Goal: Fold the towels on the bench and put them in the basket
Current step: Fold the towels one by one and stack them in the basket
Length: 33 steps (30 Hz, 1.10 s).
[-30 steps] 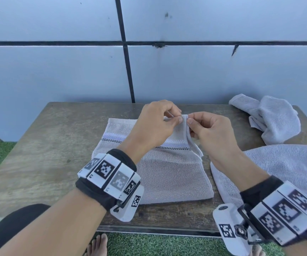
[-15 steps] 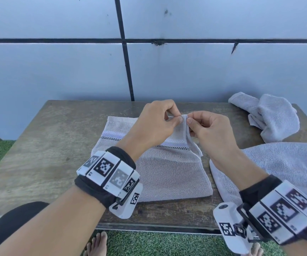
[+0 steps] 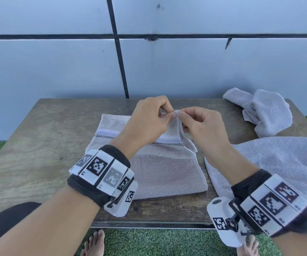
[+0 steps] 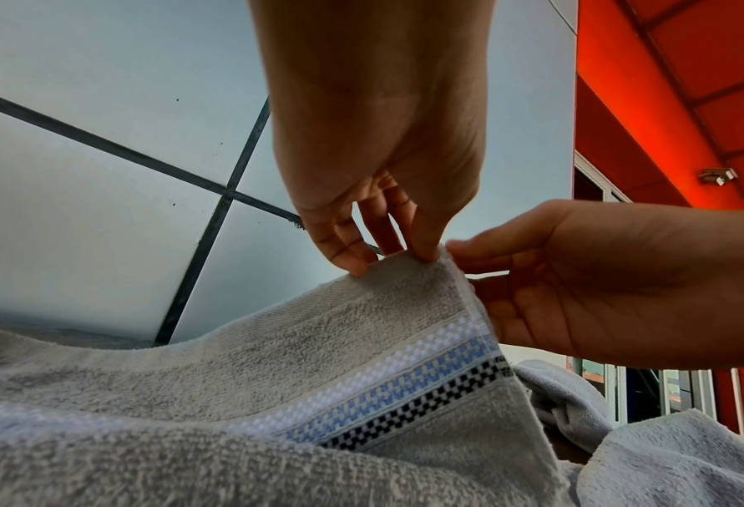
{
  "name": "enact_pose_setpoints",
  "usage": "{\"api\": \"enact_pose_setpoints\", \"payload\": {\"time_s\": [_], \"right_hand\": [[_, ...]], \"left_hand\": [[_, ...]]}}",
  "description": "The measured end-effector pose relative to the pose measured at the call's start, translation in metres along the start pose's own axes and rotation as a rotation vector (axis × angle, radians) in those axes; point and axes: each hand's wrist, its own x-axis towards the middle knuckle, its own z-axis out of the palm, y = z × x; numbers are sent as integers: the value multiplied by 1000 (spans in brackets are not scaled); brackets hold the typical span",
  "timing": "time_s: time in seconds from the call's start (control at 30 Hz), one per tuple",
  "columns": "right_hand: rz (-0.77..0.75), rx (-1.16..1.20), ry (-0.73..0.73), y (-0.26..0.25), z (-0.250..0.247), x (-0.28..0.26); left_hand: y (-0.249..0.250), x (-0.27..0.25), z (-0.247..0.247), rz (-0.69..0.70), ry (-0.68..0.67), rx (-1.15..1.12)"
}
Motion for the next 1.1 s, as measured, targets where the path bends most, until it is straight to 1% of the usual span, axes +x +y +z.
{"api": "enact_pose_setpoints", "payload": {"time_s": [0.13,0.63,0.73,0.83,0.9,1.0,1.1], "right_hand": [[-30,-10,-5,1,2,-1],[-45,-21,-5,2,0,-1],[-79,-60,3,-1,-1,-2],[-115,-94,1,-3,-5,-1],[-136,-99,10,-4,-9,2],[-164,-99,36,-2,-18,7],[-152,-96,78,0,-28,10]], "left_hand": [[0,0,0,16,5,0],[1,-2,-3,19,5,4],[2,-2,-5,37,-22,-35],[3,-3,-11,47,-83,-54],[-1,-3,-14,67,-127,11],[-10,-4,-20,74,-158,132],[-17,-6,-30,81,-173,227]]}}
